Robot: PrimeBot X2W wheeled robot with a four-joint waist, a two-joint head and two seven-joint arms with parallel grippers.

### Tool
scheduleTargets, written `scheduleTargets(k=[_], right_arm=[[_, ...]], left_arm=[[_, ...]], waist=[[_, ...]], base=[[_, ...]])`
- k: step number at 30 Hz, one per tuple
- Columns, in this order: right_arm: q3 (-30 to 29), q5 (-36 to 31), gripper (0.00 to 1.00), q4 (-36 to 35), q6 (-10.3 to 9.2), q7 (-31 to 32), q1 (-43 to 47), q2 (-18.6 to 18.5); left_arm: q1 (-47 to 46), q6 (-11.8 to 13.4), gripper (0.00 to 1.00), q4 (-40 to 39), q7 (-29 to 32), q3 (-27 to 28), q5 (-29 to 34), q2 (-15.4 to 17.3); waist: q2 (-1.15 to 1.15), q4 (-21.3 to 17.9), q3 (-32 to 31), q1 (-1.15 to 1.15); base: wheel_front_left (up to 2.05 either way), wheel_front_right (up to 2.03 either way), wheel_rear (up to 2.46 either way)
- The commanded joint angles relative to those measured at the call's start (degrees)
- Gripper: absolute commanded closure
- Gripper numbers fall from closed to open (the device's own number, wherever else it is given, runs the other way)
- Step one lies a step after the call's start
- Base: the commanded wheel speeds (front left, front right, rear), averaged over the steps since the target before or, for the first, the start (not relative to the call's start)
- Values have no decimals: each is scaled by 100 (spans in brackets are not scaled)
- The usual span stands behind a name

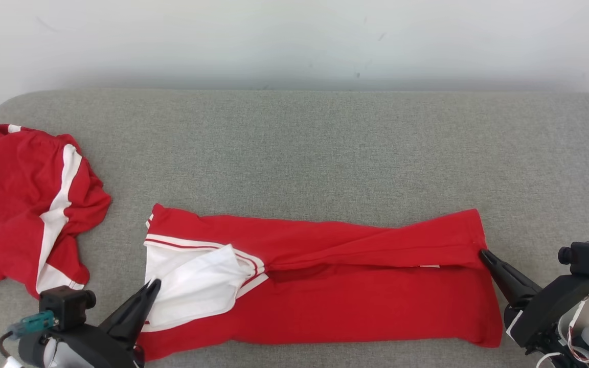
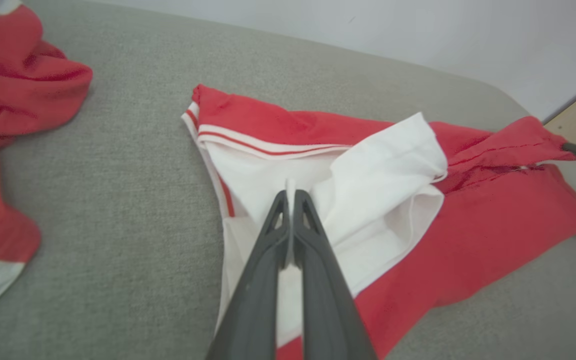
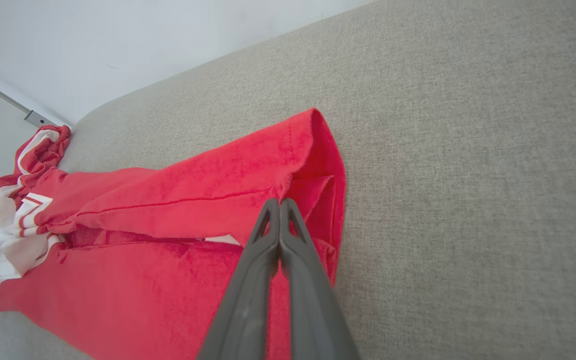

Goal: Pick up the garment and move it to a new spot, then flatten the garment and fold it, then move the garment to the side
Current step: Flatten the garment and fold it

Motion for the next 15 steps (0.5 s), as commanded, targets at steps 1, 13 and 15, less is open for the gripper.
scheduleTargets(k=[1, 13, 15], right_arm=[[46, -34, 100, 66, -3, 19, 36, -61], [264, -257, 100, 385, -3, 80, 22, -12], [284, -299, 100, 429, -3, 57, 9, 27]], left_arm=[[52, -2, 100, 254, -33, -36, 178, -61], [108, 1, 100, 942, -33, 111, 533, -530], [124, 0, 100, 1003, -33, 102, 558, -553]], waist=[[0, 4, -4, 0], [0, 17, -77, 0], [0, 14, -91, 0]], base=[[0, 0, 0], [0, 0, 0], [0, 0, 0]])
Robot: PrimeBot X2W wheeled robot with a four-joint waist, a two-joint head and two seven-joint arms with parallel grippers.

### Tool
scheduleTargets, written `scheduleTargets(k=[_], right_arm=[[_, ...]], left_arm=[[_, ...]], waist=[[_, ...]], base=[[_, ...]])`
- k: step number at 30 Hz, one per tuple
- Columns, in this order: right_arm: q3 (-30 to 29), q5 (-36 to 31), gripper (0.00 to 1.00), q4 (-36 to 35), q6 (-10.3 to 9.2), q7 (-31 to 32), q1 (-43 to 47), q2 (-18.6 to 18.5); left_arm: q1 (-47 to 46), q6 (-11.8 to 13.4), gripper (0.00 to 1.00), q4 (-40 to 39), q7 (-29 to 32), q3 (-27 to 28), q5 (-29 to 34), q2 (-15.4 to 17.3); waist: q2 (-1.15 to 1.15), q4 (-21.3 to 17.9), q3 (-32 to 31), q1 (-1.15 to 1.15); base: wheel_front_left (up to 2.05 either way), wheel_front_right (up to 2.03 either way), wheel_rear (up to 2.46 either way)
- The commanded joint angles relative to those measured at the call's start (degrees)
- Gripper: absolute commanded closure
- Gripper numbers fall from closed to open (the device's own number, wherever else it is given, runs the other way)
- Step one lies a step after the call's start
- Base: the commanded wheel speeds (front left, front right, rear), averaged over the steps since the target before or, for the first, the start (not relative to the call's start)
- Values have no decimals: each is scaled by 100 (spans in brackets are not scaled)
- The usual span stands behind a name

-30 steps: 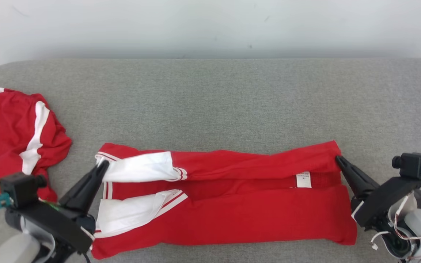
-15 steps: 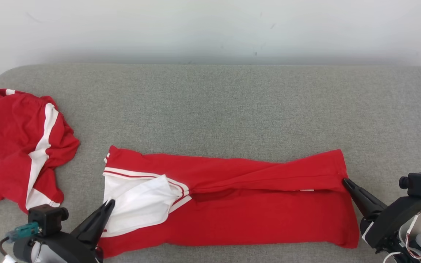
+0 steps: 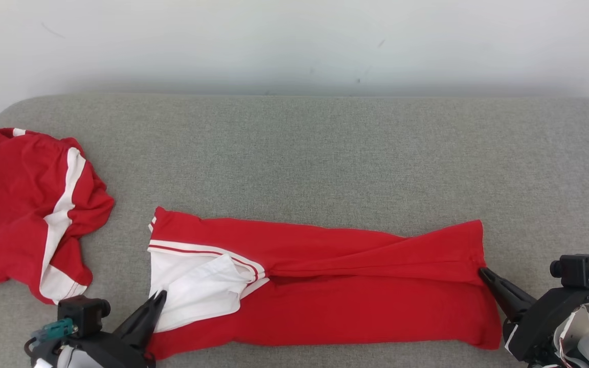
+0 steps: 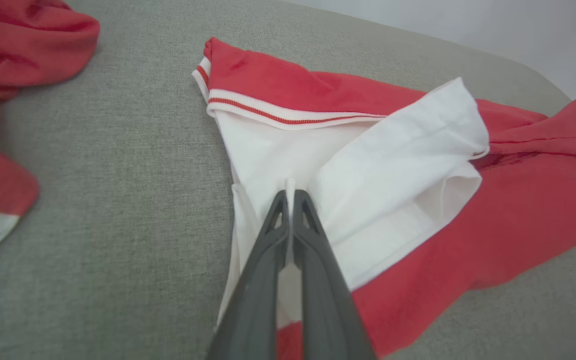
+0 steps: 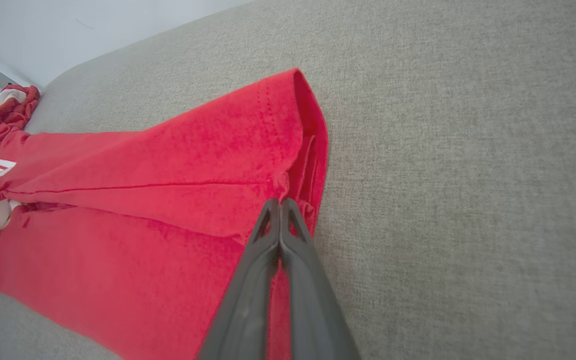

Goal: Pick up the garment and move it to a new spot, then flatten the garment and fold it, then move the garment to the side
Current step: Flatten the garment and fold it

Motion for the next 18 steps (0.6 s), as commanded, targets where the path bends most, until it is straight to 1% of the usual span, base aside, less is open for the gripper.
scheduleTargets(k=[1, 5, 6, 7, 8, 9, 18], right_arm=[[3, -54, 100, 41, -3, -40, 8, 21], [16, -59, 99, 108, -3, -64, -1, 75], [-3, -82, 60, 134, -3, -110, -3, 79], [-23, -90, 0, 156, -3, -151, -7, 90], [-45, -73, 0, 175, -3, -174, 2, 105], [-64, -69, 0, 179, -3, -210, 11, 108], [-386, -79, 0, 72, -3, -538, 260, 29]], left_arm=[[88, 0, 100, 34, -33, 38, 21, -7], [101, -1, 100, 74, -33, 80, 36, -47], [103, -1, 100, 94, -33, 100, 59, -49], [103, -1, 71, 107, -33, 133, 82, -59], [101, -1, 41, 108, -33, 203, 98, -72], [114, -1, 0, 103, -33, 277, 118, -87], [471, 111, 0, -161, -33, 1063, 537, -277]], waist=[[0, 1, -11, 0], [0, 6, -54, 0], [0, 6, -66, 0], [0, 6, -77, 0], [0, 6, -89, 0], [0, 7, -103, 0], [0, 31, -268, 0]], base=[[0, 0, 0], [0, 0, 0], [0, 0, 0], [0, 0, 0], [0, 0, 0], [0, 0, 0], [0, 0, 0]])
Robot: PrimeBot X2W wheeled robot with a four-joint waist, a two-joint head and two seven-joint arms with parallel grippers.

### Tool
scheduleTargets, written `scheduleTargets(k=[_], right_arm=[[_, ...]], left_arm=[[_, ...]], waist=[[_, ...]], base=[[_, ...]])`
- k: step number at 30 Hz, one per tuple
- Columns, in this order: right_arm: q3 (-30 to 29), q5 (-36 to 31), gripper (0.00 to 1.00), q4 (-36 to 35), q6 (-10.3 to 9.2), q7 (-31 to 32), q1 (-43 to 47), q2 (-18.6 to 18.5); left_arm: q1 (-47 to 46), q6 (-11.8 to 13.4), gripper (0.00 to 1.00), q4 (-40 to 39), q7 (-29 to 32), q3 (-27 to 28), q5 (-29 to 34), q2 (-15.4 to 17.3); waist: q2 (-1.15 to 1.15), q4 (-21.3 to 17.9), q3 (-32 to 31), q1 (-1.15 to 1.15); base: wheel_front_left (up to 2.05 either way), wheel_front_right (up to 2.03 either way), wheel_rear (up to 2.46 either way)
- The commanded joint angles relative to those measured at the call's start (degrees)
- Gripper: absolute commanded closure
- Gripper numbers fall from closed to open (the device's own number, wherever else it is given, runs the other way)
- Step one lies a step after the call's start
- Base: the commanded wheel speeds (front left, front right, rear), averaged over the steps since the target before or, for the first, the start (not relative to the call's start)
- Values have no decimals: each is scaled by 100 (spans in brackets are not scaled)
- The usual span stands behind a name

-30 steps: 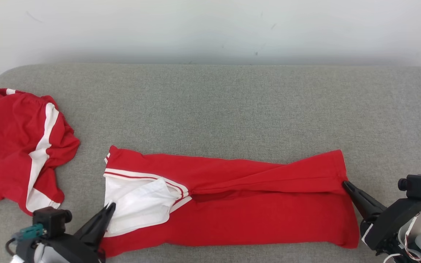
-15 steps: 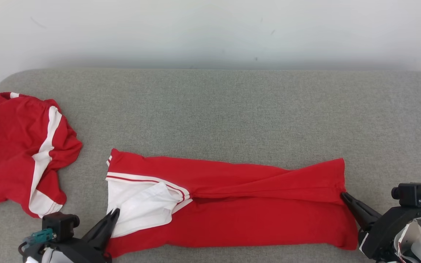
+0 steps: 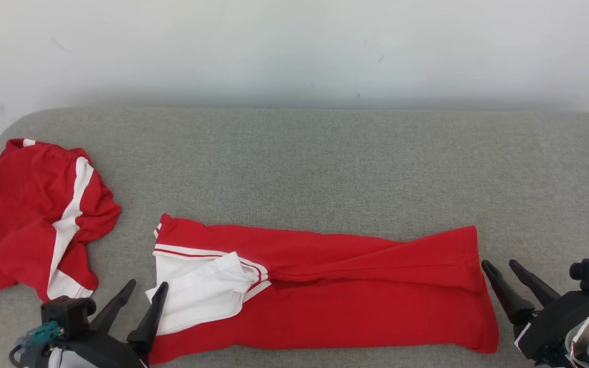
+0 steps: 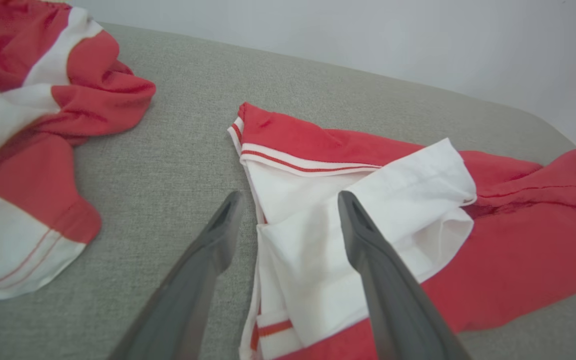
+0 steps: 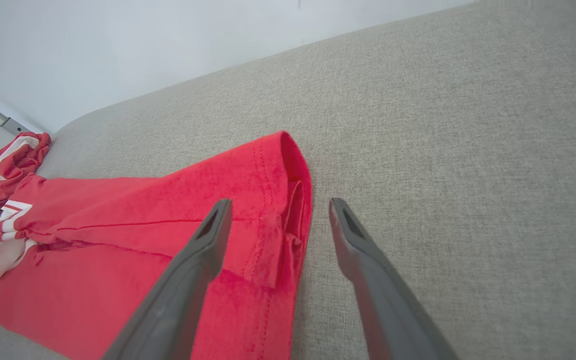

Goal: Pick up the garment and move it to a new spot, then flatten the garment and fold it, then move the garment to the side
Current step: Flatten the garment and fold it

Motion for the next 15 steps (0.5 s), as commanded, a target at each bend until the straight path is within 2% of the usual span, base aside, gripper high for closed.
scheduleTargets(k=[1, 15], right_arm=[[-74, -27, 0, -8, -3, -67, 97, -36], [-767, -596, 0, 165, -3, -263, 530, 266]], left_arm=[[139, 47, 0, -73, -33, 152, 118, -19], [1056, 468, 0, -1214, -33, 1870, 1326, -499]], waist=[[-1, 17, -49, 0], [-1, 56, -320, 0]], base=[[0, 0, 0], [0, 0, 0]])
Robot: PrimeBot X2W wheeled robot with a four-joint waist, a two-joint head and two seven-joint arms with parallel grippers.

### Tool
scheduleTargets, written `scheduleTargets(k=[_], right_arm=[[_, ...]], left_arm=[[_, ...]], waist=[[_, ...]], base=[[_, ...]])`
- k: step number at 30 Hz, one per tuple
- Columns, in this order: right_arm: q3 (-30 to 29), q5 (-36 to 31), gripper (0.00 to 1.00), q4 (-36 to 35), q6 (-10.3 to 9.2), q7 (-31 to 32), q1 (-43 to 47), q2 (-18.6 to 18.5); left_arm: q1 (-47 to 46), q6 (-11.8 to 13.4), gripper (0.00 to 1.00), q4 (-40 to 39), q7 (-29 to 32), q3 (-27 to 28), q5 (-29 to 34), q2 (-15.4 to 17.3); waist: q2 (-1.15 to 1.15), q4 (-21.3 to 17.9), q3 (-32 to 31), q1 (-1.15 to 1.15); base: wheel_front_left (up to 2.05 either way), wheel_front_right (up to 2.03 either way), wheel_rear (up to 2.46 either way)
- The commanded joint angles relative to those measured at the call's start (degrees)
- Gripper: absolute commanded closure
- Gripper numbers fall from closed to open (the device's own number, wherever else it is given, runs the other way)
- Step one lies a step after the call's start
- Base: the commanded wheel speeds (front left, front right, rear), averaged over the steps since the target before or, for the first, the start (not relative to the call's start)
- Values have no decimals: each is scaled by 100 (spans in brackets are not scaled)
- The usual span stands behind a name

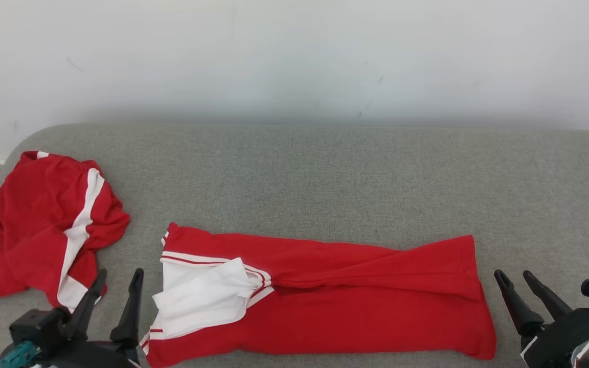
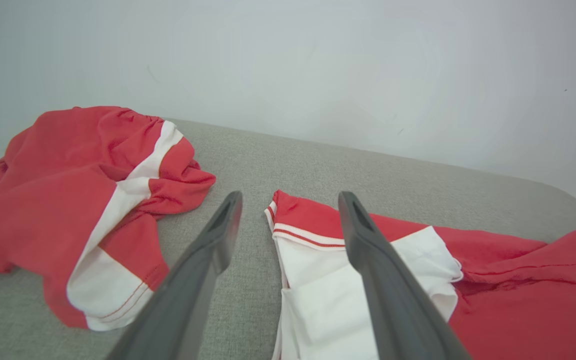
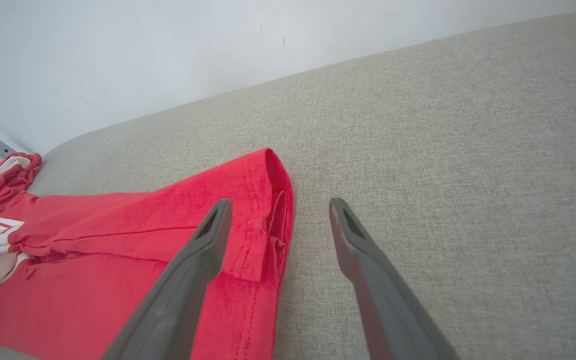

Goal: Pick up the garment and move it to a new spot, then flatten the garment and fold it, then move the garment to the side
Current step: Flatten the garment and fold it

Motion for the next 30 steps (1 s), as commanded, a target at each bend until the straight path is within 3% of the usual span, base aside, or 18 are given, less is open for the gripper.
scheduleTargets(k=[1, 21, 30], right_arm=[[-51, -54, 0, 19, -3, -28, 51, 13], [-1480, -1138, 0, -73, -3, 287, 791, 804], [-2167, -1705, 0, -535, -3, 561, 1187, 1218]], left_arm=[[94, -11, 0, -39, -33, 78, 99, 7], [1185, 93, 0, -1058, -33, 1389, 1094, -373], [1520, 311, 0, -1094, -30, 1558, 1441, -206]], waist=[[0, 11, -26, 0], [0, 58, -378, 0], [0, 111, -471, 0]], base=[[0, 0, 0], [0, 0, 0], [0, 0, 0]])
